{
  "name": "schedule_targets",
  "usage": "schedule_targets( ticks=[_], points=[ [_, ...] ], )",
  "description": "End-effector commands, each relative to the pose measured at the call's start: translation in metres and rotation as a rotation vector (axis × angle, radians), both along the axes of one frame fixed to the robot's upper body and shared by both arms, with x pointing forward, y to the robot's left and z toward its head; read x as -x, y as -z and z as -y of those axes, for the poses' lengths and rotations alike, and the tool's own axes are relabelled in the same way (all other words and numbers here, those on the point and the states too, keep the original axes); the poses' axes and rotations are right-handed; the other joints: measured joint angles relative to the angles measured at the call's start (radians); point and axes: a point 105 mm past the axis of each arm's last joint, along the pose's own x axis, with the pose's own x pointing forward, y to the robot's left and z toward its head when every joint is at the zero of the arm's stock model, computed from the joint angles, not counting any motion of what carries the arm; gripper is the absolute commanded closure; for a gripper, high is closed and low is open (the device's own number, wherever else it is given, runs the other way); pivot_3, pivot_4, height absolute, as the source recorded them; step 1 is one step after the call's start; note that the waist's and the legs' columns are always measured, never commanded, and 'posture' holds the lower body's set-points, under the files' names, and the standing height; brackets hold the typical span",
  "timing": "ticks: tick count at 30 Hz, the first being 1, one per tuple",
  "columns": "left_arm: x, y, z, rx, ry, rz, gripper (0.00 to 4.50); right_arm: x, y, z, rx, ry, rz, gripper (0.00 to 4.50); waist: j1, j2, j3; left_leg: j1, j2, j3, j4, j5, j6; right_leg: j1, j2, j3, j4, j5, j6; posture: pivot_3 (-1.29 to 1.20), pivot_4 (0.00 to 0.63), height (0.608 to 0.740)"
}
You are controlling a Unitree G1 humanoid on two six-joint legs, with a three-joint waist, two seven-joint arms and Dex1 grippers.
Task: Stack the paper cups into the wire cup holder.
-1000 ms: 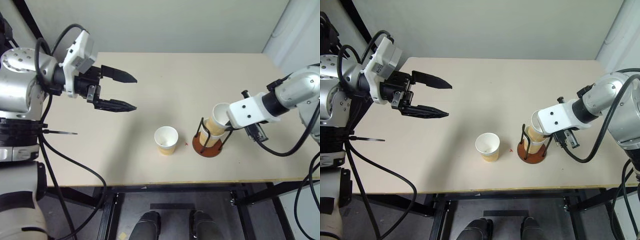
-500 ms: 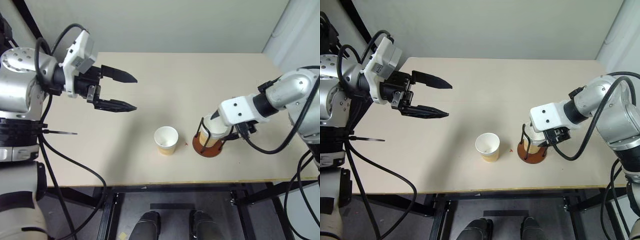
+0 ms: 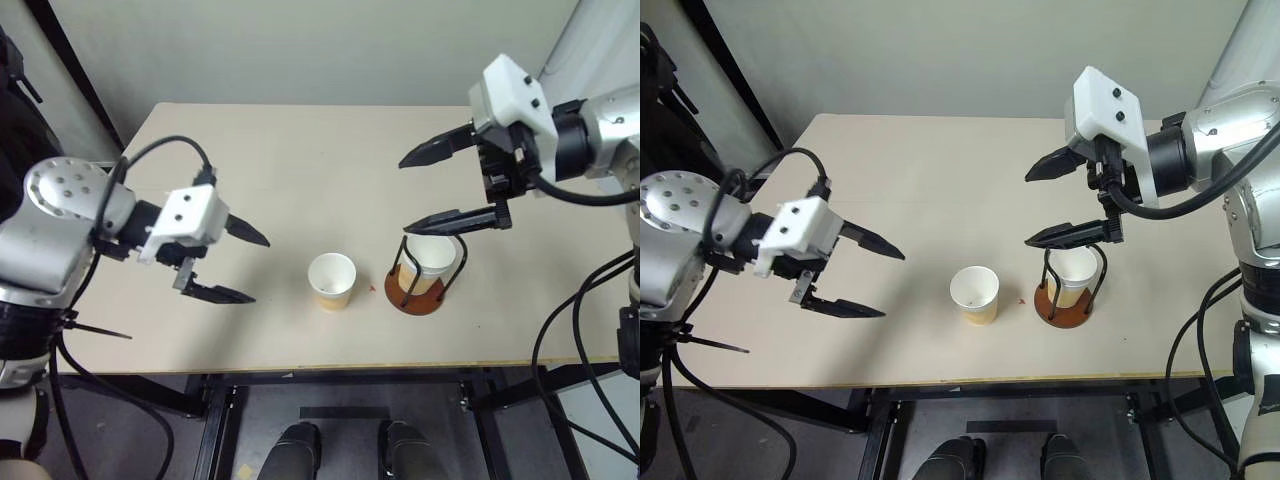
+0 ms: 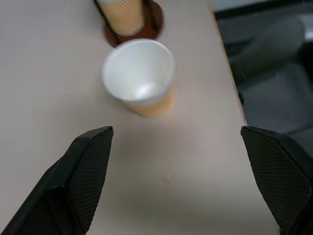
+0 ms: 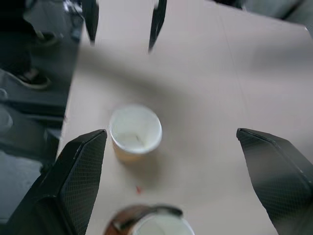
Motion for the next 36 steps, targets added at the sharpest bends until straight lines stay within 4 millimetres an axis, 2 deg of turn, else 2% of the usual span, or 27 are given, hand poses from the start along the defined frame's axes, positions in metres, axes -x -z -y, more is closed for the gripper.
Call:
schedule_targets(
  ticks=[1, 10, 17, 30, 36],
  points=[
    [0.007, 0.001, 0.009, -0.045, 0.093, 0.021, 0.00, 0.009, -0.008, 0.004, -0.021, 0.008, 0.026, 0.09, 0.001, 0.000, 0.000, 0.000, 0.000, 0.000, 0.000, 0.000, 0.000, 0.000, 0.000, 0.000, 0.000, 0.000, -0.001, 0.00, 0.150, 0.740],
    [-0.014, 0.014, 0.031, -0.083, 0.172, 0.087, 0.00, 0.007, -0.003, 0.012, -0.034, 0.074, 0.016, 0.09, -0.001, 0.000, 0.000, 0.001, 0.000, 0.000, 0.001, 0.001, 0.000, -0.001, -0.001, 0.001, 0.002, 0.002, -0.004, 0.00, 0.150, 0.740],
    [-0.025, 0.031, 0.037, -0.124, 0.236, 0.110, 0.00, 0.008, 0.000, 0.017, -0.038, 0.113, 0.014, 0.09, -0.001, 0.000, 0.000, 0.000, 0.000, 0.000, 0.001, 0.000, 0.000, -0.002, -0.001, 0.000, 0.002, 0.002, -0.003, 0.00, 0.150, 0.740],
    [-0.035, 0.050, 0.059, -0.142, 0.335, 0.157, 0.00, 0.009, 0.002, 0.021, -0.043, 0.147, 0.019, 0.09, 0.001, 0.000, 0.000, -0.001, 0.000, 0.000, 0.002, 0.000, 0.001, -0.001, -0.001, 0.000, 0.000, 0.004, 0.003, 0.00, 0.150, 0.740],
    [-0.040, 0.055, 0.062, -0.147, 0.362, 0.182, 0.00, 0.009, 0.002, 0.024, -0.043, 0.159, 0.022, 0.09, 0.001, 0.000, 0.000, -0.001, 0.000, 0.000, 0.002, 0.000, 0.001, -0.001, -0.001, 0.000, 0.000, 0.005, 0.005, 0.00, 0.150, 0.740]
  ],
)
